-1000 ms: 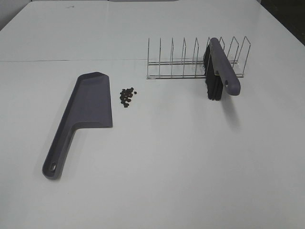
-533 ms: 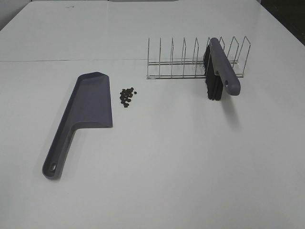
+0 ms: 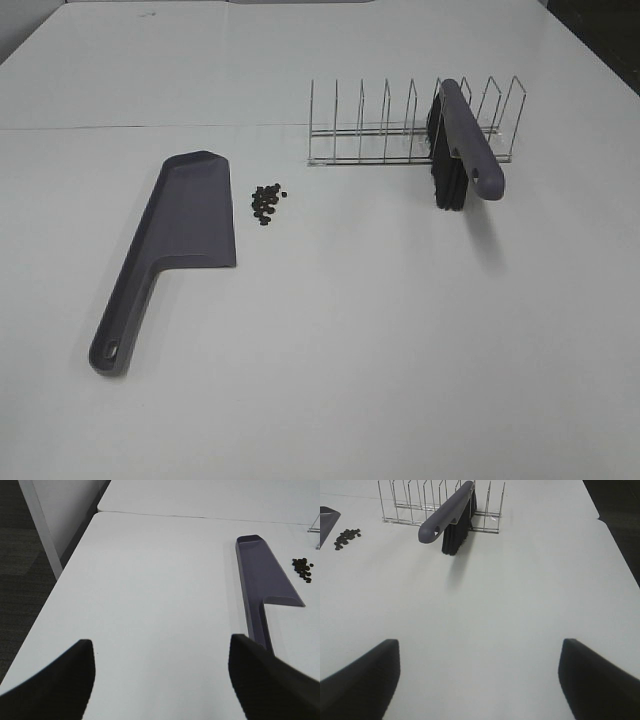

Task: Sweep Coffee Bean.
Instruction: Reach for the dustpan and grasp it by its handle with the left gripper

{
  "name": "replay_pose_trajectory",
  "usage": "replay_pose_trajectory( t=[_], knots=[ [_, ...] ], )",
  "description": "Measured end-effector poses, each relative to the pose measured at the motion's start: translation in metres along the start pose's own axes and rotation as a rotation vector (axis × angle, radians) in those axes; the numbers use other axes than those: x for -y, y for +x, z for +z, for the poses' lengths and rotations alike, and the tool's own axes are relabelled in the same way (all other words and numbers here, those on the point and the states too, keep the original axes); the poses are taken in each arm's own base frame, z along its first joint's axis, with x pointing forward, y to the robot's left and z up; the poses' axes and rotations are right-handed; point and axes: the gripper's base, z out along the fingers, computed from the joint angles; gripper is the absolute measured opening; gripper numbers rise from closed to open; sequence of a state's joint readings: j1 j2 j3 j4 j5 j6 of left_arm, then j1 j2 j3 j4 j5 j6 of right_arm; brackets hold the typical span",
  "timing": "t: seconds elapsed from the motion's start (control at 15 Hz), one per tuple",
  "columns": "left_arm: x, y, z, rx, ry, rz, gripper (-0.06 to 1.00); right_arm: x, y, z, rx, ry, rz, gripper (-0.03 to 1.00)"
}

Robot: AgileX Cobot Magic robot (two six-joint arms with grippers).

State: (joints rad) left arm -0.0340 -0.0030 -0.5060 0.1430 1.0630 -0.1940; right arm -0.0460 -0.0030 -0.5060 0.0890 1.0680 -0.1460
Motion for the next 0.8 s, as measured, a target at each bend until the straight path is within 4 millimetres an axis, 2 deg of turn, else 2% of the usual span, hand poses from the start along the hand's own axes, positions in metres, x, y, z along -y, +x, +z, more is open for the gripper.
replay_pose_trajectory(
  t=[0.8],
  knots=[
    [0.0, 0.0, 0.0, 0.0, 0.0, 0.0, 0.7, 0.0, 0.0, 0.0, 0.0, 0.0, 0.0, 0.76]
  ],
)
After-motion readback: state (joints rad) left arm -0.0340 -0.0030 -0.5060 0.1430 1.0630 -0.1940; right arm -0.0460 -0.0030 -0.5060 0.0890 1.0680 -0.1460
